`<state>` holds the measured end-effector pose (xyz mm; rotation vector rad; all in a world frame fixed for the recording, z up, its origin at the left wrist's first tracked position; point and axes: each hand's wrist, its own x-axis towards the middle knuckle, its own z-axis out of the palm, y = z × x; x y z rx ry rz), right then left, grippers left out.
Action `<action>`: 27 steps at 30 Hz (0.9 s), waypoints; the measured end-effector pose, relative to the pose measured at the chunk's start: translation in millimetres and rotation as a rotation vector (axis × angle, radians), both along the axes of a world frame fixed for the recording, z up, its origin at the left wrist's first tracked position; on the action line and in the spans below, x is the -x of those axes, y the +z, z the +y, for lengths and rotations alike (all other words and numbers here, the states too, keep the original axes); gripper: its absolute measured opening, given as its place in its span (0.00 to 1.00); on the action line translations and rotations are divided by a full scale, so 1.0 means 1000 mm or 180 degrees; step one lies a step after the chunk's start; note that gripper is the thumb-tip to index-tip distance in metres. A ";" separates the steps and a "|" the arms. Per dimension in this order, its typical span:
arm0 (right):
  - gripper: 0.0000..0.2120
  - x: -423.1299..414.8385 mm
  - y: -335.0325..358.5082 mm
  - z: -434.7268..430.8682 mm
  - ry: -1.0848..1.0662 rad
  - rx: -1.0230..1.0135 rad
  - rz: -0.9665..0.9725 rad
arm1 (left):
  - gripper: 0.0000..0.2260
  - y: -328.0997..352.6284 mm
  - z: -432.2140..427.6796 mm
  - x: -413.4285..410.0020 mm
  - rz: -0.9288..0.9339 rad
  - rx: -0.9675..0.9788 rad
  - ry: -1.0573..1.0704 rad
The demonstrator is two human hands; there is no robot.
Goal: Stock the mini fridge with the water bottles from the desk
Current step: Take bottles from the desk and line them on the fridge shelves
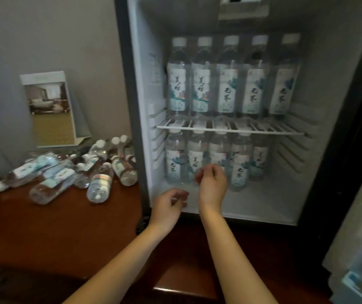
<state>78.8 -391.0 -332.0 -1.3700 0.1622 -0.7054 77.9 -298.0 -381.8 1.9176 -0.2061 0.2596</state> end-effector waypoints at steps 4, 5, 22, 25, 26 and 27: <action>0.17 0.001 -0.007 0.049 0.0657 0.0190 0.0112 | 0.15 -0.002 0.051 0.012 -0.0055 -0.0296 0.0211; 0.17 0.002 -0.009 0.063 0.0823 0.0287 0.0152 | 0.14 -0.003 0.066 0.013 -0.0088 -0.0378 0.0311; 0.06 -0.056 -0.048 0.199 0.1965 0.2176 0.0755 | 0.17 -0.021 0.223 -0.007 0.0246 -0.0139 0.1483; 0.15 -0.072 -0.056 0.208 0.1693 0.2576 0.0883 | 0.15 -0.024 0.225 -0.019 0.0265 -0.0034 0.1500; 0.17 -0.075 -0.060 0.210 0.1688 0.2595 0.0938 | 0.14 -0.025 0.225 -0.024 0.0260 -0.0046 0.1498; 0.18 -0.078 -0.064 0.211 0.1710 0.2609 0.0977 | 0.13 -0.027 0.225 -0.031 0.0231 -0.0057 0.1512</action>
